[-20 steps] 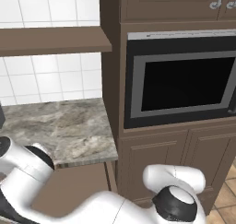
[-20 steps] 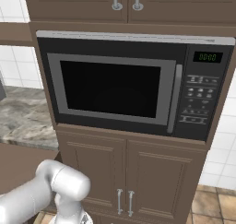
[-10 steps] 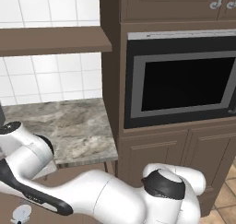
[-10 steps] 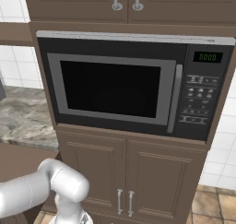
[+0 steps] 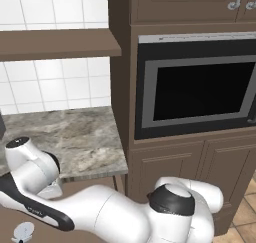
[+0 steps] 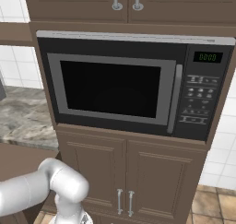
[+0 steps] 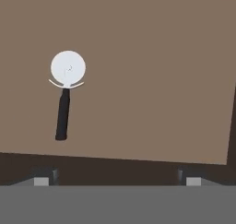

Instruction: Take the pizza cutter from the drawer on the left and place it on the dining counter for cutting.

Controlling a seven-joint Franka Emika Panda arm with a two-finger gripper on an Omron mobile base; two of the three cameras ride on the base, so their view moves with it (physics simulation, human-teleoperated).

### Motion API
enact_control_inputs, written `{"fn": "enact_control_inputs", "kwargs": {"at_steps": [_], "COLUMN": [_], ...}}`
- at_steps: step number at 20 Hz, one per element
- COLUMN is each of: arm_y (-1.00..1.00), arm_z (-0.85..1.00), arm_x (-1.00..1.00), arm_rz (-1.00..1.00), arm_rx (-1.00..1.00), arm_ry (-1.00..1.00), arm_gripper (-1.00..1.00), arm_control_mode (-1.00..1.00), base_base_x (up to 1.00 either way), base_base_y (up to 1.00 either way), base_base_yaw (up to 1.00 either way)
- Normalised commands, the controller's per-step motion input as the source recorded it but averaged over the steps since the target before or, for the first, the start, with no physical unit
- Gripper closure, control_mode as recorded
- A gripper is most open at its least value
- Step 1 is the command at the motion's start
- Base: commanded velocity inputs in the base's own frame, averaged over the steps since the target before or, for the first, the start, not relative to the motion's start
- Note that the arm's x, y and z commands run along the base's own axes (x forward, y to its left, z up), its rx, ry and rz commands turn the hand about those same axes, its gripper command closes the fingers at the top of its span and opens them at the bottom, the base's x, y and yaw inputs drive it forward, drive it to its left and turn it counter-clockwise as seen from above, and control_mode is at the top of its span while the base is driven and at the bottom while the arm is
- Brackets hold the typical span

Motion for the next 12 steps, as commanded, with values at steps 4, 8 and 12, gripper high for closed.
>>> {"fn": "enact_control_inputs", "kwargs": {"at_steps": [4, 8, 12], "arm_y": [0.00, 0.01, 0.19], "arm_z": [-0.24, -0.46, -0.21], "arm_x": [0.01, 0.05, 0.17], "arm_rz": [0.00, -0.01, -0.02], "arm_rx": [0.01, 0.04, 0.01], "arm_ry": [0.01, 0.00, -0.01], "arm_gripper": [-1.00, -1.00, -1.00], "arm_control_mode": [-1.00, -1.00, -1.00], "base_base_x": [0.00, 0.00, 0.00], "base_base_y": [0.00, 0.00, 0.00], "base_base_yaw": [0.00, 0.00, 0.00]}}
